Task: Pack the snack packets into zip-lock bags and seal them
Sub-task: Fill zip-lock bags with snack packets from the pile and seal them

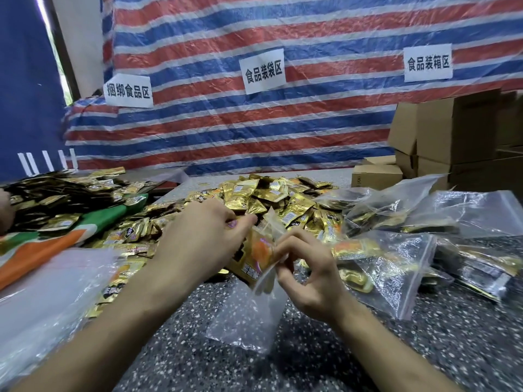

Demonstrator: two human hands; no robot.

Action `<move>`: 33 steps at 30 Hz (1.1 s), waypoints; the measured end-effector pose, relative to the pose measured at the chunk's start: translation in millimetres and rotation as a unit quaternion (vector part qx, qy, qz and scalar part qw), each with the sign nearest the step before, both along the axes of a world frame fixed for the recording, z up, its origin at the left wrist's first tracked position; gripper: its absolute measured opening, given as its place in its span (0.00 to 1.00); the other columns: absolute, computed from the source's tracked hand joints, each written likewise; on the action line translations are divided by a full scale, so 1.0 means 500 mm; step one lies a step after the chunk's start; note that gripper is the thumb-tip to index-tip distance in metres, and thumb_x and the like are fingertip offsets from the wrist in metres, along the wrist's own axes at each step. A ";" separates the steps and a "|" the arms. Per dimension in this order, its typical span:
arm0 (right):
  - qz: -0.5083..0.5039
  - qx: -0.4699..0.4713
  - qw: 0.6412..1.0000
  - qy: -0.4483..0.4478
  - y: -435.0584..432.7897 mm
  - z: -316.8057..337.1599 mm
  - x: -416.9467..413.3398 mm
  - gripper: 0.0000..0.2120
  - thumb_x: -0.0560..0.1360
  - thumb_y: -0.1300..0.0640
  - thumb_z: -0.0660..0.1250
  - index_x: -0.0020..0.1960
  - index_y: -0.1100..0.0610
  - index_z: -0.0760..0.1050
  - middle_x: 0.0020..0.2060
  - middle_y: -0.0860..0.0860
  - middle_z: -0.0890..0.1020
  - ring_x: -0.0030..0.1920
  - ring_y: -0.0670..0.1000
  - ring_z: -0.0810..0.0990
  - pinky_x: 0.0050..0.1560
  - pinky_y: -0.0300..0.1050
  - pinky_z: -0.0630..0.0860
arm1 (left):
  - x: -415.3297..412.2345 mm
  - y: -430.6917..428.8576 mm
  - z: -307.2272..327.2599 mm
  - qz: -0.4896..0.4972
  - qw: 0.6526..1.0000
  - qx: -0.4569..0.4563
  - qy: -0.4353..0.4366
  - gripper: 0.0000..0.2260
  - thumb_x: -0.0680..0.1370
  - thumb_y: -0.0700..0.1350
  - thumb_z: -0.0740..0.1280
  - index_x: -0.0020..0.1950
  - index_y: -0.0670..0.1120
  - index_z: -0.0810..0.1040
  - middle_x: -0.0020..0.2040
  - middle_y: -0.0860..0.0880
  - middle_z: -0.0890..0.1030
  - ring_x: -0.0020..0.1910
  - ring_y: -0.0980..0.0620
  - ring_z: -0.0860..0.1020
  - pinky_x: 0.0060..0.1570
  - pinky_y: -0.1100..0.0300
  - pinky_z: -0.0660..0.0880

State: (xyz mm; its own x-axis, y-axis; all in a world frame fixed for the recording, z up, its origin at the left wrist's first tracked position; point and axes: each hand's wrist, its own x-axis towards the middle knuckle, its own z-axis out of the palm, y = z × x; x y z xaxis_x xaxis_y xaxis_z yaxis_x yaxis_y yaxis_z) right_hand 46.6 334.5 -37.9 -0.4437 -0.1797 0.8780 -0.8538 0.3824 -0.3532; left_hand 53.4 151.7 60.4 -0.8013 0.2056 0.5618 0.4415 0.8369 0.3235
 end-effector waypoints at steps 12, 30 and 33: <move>0.030 -0.056 0.998 0.009 -0.001 0.007 0.004 0.06 0.73 0.71 0.68 0.48 0.65 0.80 0.47 0.54 0.79 0.49 0.54 0.81 0.46 0.51 0.81 | -0.043 0.060 -0.017 -0.080 0.971 -0.020 -0.226 0.30 0.81 0.59 0.61 0.21 0.47 0.71 0.18 0.55 0.66 0.18 0.58 0.63 0.21 0.64 0.60; -0.084 -0.078 0.991 0.066 0.019 0.023 -0.005 0.07 0.72 0.65 0.60 0.45 0.67 0.75 0.43 0.58 0.77 0.43 0.52 0.76 0.42 0.38 0.75 | -0.124 -0.044 -0.065 -0.094 0.970 0.204 -0.098 0.10 0.81 0.48 0.67 0.62 0.54 0.76 0.56 0.50 0.79 0.49 0.51 0.82 0.49 0.54 0.81; -0.071 -0.071 0.994 0.051 0.014 0.021 -0.006 0.05 0.72 0.69 0.61 0.45 0.67 0.75 0.45 0.59 0.78 0.47 0.50 0.76 0.48 0.32 0.73 | -0.171 -0.066 -0.168 0.086 0.970 0.097 -0.205 0.23 0.77 0.58 0.70 0.66 0.47 0.73 0.63 0.46 0.76 0.56 0.48 0.77 0.60 0.47 0.76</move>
State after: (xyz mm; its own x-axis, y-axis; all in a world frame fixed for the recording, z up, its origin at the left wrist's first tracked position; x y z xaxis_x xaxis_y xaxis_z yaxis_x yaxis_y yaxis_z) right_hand 43.6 341.6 -27.4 -0.3625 0.0074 0.9319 -0.8287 0.4550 -0.3260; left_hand -32.0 119.0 -23.8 -0.9789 -0.0283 0.2025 0.1015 0.7924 0.6016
